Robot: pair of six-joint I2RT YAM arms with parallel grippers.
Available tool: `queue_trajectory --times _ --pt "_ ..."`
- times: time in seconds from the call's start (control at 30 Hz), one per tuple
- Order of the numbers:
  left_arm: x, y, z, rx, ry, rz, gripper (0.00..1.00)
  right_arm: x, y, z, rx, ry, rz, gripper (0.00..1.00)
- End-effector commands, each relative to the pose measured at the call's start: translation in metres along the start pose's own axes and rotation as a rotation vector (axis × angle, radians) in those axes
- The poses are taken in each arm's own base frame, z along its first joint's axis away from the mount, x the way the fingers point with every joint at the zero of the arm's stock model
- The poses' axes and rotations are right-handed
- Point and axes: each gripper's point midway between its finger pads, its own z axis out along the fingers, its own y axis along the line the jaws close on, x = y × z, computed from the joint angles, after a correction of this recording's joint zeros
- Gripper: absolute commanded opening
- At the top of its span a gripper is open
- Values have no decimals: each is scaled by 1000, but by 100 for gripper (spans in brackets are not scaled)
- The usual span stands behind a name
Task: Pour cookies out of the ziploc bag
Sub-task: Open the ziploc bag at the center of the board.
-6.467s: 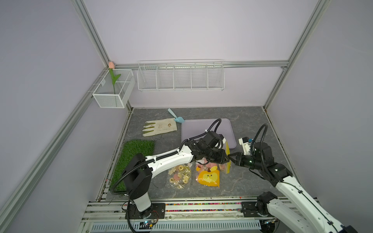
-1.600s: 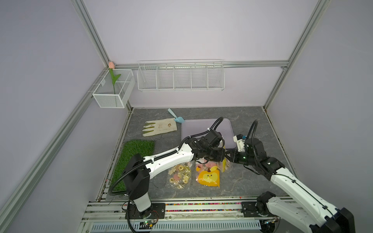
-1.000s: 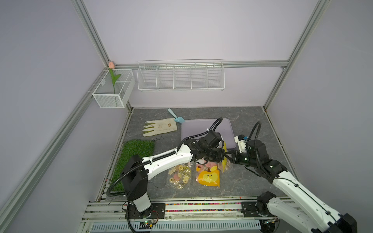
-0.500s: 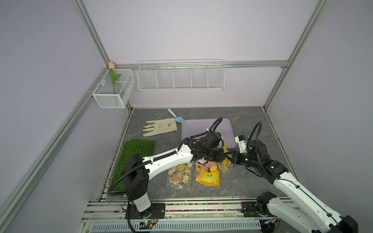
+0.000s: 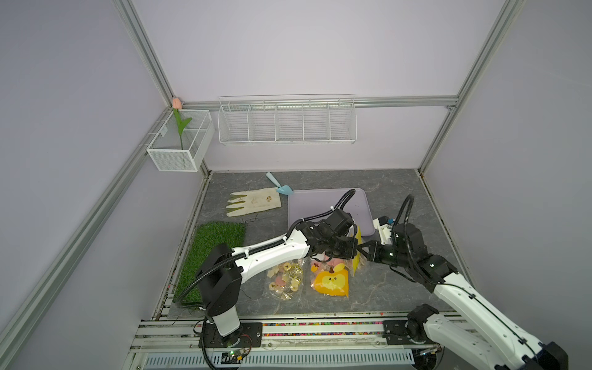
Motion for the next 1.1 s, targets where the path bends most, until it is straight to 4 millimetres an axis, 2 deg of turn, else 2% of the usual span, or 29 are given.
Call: queue_trajectory --times 0.0,0.37,0.83,0.97,1.07 --pt "2 16 3 -89 6 -16 0 -2 -3 -2 28 -16 -23 7" --pt "-4 26 -4 -158 -34 -2 0 2 -19 3 96 -6 -35 7" --pt "-6 28 -8 -173 -52 0 0 0 -30 5 159 -5 -29 6" --pt "-6 27 -8 -163 -55 3 0 2 -24 8 127 4 -32 6" --pt "-7 20 -8 -128 -57 1 0 1 -12 6 57 -5 -47 7"
